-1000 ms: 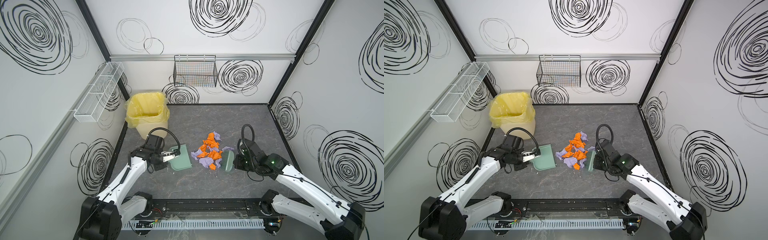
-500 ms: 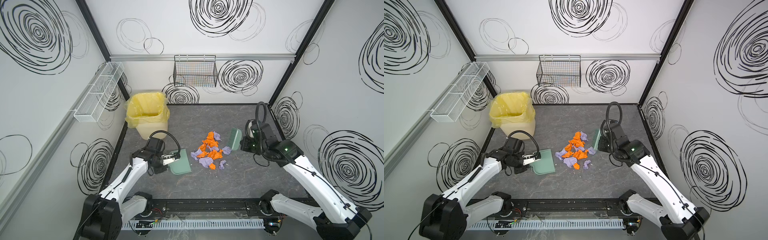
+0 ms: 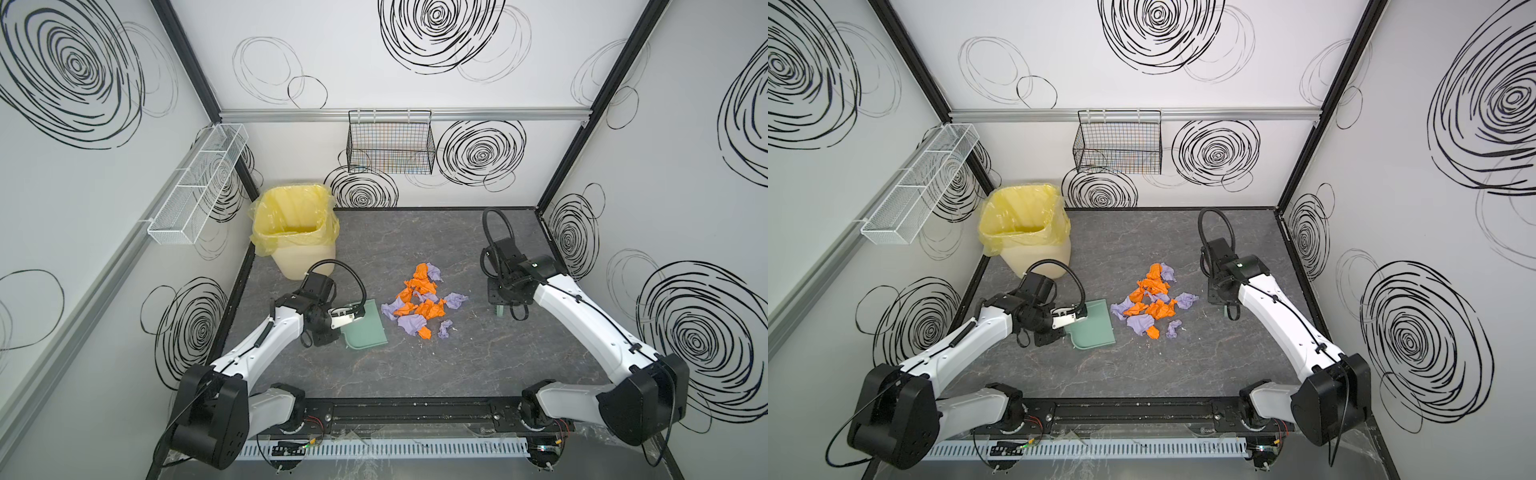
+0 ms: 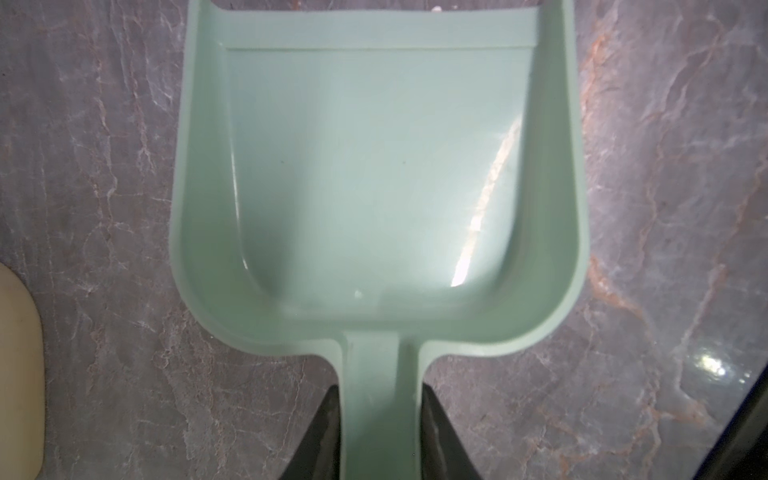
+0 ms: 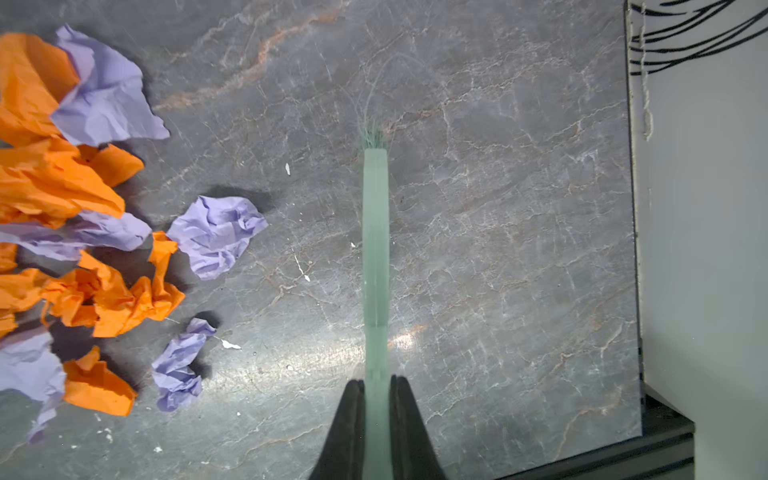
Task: Sweep away the paper scraps from the table
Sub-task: 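Swing the brush with the right gripper to the far side of the scraps, then sweep scraps with the right gripper's brush into the left gripper's dustpan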
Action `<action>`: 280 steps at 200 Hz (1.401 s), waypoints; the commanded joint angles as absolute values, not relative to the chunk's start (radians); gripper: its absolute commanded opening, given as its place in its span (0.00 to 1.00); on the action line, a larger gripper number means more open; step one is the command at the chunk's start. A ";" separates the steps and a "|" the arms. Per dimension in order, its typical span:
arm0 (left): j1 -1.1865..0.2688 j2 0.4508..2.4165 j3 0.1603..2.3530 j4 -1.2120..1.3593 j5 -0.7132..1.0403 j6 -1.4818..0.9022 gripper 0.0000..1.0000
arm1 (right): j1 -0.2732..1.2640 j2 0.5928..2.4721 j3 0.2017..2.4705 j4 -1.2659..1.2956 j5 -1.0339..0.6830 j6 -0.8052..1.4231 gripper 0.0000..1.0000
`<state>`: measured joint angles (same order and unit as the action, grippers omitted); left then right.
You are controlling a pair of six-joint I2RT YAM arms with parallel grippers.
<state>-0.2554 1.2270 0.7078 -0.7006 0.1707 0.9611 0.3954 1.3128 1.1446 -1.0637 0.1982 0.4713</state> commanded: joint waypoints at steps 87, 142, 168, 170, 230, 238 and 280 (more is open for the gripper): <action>-0.313 1.409 0.866 -0.727 0.120 0.991 0.00 | 0.608 1.625 1.347 -1.139 0.259 0.529 0.00; -0.318 1.520 0.931 -0.789 0.105 1.022 0.00 | 0.654 1.672 1.372 -1.129 0.216 0.522 0.00; -0.314 1.560 0.964 -0.824 0.095 1.032 0.00 | 0.659 1.677 1.381 -1.135 0.216 0.522 0.00; -0.313 1.561 0.965 -0.824 0.094 1.032 0.00 | 0.658 1.678 1.381 -1.135 0.216 0.522 0.00; -0.316 1.587 1.014 -0.852 0.087 1.030 0.00 | 0.679 1.693 1.388 -1.118 0.193 0.518 0.00; -0.315 1.593 1.026 -0.859 0.087 1.029 0.00 | 0.684 1.699 1.391 -1.117 0.192 0.518 0.00; -0.325 1.610 1.045 -0.856 0.089 1.021 0.00 | 0.721 1.731 1.412 -1.095 0.163 0.530 0.00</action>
<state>-0.3134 1.5929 1.0275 -0.8272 0.1036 1.0096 0.6918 1.6947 1.3842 -1.1076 0.2234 0.5060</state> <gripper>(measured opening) 0.288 0.106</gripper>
